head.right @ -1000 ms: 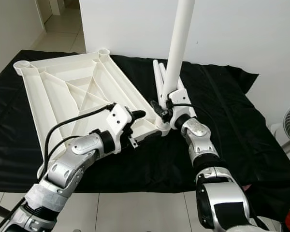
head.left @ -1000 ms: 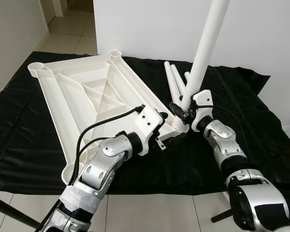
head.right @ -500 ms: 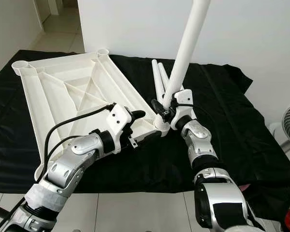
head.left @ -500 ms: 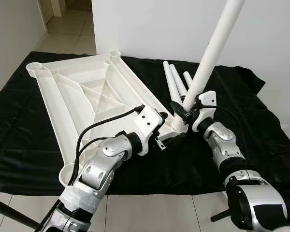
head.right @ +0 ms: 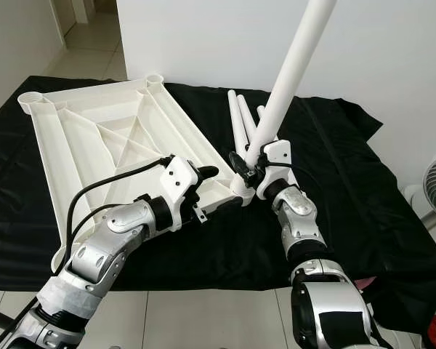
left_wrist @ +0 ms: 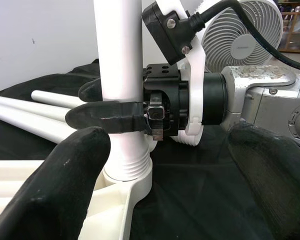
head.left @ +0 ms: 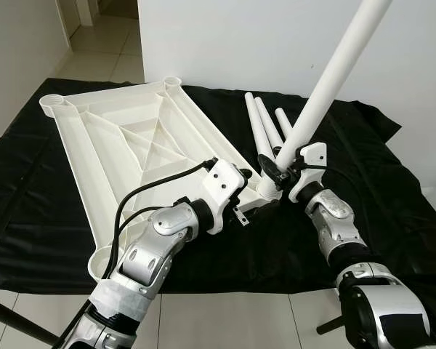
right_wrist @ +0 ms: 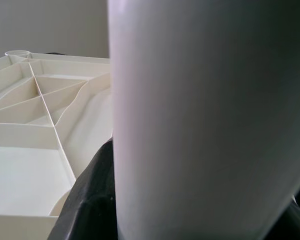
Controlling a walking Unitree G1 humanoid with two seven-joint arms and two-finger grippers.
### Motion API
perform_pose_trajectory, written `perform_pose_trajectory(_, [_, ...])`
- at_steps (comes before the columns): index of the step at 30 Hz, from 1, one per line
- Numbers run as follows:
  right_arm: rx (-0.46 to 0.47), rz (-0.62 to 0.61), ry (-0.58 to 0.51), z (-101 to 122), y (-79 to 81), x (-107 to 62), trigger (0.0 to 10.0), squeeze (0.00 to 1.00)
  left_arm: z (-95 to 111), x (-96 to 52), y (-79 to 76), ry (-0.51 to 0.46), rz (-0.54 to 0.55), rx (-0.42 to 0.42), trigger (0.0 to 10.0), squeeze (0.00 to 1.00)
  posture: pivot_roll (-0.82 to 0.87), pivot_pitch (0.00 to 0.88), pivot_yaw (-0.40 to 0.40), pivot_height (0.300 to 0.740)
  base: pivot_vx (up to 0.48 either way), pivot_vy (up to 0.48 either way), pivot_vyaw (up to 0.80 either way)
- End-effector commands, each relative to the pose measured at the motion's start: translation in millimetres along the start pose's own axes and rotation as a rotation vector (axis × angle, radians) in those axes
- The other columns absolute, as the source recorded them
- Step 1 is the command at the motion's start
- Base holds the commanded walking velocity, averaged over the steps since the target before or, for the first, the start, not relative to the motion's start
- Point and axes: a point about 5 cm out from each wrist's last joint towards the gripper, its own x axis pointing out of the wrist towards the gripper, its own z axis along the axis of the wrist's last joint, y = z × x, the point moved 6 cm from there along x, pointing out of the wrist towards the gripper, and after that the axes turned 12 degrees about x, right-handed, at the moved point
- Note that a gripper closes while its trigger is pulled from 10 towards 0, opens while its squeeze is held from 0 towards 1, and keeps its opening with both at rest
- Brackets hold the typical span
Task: Building children table
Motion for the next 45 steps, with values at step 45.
perform_pose_trajectory(45, [0.150,-0.363,0.122,-49.2,-0.8,9.3,10.0,0.00,2.7,-0.2,-3.0,-0.012,0.010,0.004,10.0,0.00,0.04,0.000,-0.101,0.740,0.000,0.000,0.00])
